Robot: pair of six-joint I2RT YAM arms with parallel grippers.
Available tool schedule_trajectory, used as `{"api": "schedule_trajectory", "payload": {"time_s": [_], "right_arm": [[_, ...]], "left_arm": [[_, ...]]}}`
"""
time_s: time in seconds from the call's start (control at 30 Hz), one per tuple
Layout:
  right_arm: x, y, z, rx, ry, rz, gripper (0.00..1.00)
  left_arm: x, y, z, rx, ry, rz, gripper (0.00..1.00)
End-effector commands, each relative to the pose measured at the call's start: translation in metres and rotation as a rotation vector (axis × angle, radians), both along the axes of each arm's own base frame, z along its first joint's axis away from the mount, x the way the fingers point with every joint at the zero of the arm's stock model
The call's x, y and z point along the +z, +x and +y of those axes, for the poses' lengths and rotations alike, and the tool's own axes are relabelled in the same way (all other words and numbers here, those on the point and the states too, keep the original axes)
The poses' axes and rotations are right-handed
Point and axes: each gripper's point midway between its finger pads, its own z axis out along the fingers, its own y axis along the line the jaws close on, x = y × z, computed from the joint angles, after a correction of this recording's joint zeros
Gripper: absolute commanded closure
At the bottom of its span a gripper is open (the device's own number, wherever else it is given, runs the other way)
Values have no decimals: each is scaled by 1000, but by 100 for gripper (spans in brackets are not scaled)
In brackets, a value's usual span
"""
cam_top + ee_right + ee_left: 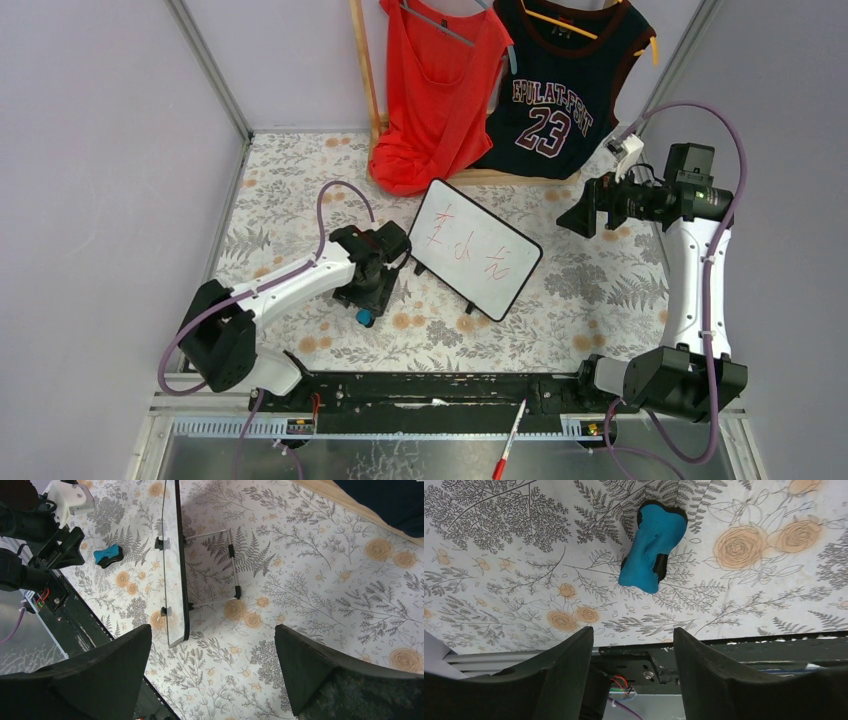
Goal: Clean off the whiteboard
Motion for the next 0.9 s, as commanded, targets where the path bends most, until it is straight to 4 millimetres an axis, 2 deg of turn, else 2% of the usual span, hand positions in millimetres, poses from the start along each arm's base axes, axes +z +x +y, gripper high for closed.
{"api": "schedule_trajectory", "payload": {"time_s": [0.0, 0.17, 0.43, 0.67, 0.87], "right_arm": [[5, -2, 7, 22, 46, -18, 1], [-1, -5, 10, 34, 63, -6, 1], [-8, -8, 10, 38, 63, 5, 1], [-12, -9, 9, 40, 55, 8, 1], [-16, -9, 9, 39, 52, 10, 1]], "left_arm": [[7, 2, -13, 44, -86, -41, 41], [-10, 3, -13, 41, -71, -34, 41], [-17, 19, -26, 34, -102, -37, 41], [-30, 26, -14, 65, -52, 2, 41], [-33, 34, -3, 74, -26, 10, 45]]}}
